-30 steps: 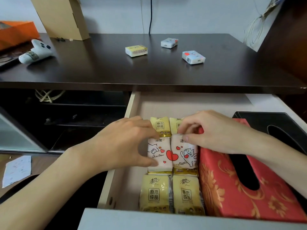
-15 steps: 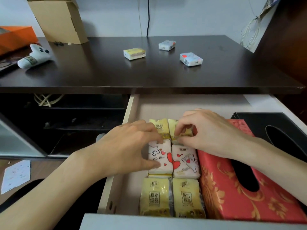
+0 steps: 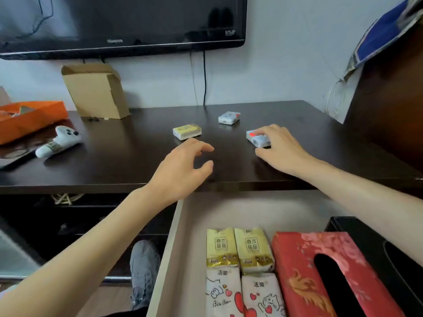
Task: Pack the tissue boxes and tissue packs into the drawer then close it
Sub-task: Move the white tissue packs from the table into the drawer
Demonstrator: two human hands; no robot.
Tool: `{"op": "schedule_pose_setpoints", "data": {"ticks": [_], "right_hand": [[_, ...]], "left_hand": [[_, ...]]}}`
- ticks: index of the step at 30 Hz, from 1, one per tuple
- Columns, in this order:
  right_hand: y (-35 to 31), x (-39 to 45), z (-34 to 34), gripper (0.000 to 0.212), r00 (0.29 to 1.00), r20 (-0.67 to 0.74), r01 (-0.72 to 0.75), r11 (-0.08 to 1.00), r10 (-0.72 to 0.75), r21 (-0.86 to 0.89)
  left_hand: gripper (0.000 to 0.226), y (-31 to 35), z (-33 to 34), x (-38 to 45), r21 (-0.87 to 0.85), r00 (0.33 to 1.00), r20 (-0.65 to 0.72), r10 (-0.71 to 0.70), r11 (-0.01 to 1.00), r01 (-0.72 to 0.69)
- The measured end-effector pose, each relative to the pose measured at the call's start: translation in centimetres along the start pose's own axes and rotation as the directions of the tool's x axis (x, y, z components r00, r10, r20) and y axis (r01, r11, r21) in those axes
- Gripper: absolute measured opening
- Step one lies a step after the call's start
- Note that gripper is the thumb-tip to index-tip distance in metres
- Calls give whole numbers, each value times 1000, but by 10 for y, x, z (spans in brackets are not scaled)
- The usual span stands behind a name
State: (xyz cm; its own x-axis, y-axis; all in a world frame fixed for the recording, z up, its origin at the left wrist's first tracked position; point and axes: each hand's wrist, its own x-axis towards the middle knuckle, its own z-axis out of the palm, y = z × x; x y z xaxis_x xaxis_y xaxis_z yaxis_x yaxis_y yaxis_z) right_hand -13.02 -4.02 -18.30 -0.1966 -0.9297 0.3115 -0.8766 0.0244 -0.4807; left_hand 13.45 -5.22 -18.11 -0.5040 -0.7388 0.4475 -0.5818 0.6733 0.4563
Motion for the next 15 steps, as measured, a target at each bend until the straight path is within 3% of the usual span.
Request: {"op": "schedule_pose_setpoints", "data": {"ticks": [6, 10, 15], "right_hand": [[26, 29, 3, 53, 991, 131, 9, 991, 9, -137], [50, 43, 4, 53, 997, 32, -59, 976, 67, -211], [56, 49, 6, 50, 996, 17, -85, 996, 84, 23]], "left_hand": [[47, -19, 31, 108, 99, 984, 166, -67, 994, 51], [51, -15, 68, 181, 139, 971, 225, -87, 989, 56], [74, -32, 101, 240, 258, 956, 253, -148, 963, 81]]}}
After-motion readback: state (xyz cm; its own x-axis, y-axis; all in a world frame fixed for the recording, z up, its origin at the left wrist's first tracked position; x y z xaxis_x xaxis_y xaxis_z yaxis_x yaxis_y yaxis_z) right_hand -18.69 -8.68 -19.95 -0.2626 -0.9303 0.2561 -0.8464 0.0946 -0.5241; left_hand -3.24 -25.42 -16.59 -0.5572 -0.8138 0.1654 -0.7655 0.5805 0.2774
